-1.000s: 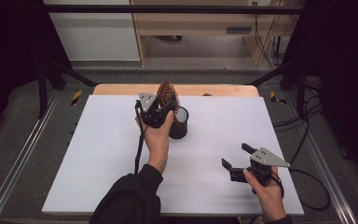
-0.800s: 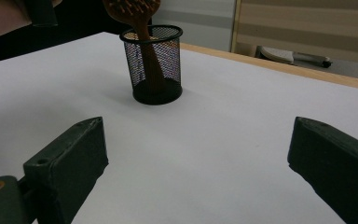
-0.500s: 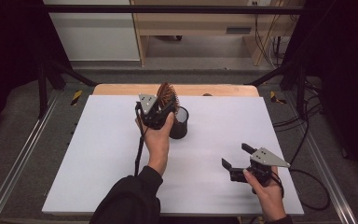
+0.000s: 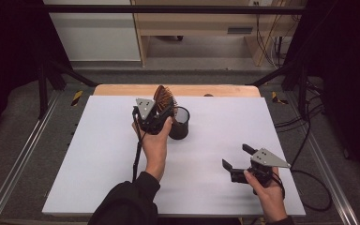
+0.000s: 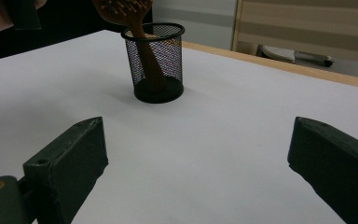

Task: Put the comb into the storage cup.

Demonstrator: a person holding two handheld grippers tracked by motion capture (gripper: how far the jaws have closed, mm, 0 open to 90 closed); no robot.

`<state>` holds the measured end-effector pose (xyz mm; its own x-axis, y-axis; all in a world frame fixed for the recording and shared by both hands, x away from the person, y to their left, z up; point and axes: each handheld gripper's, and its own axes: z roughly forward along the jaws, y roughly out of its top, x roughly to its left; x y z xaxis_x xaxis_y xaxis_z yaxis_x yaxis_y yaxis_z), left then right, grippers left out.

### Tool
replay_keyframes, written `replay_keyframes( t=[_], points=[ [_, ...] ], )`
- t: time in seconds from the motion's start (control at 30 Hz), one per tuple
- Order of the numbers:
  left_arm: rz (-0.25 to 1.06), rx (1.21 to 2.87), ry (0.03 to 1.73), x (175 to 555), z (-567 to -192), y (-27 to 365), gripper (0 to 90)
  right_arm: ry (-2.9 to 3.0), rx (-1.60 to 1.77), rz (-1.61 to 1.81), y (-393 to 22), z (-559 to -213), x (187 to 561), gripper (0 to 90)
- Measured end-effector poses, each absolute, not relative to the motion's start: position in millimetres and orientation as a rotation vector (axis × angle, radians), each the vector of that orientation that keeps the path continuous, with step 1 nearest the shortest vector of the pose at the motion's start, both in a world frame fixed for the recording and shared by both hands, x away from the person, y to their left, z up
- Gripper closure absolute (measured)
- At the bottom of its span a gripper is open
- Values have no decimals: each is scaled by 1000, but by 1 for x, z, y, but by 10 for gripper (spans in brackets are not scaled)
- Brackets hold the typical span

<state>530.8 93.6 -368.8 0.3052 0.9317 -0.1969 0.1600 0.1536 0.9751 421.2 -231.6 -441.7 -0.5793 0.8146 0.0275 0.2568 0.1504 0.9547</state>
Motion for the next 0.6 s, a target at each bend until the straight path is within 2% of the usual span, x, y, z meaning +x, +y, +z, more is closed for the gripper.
replay_keyframes(
  t=[0.6],
  points=[
    [744, 1292, 1191, 525, -372, 106, 428, 1928, 1021, 1437, -230, -442, 421, 49]
  ],
)
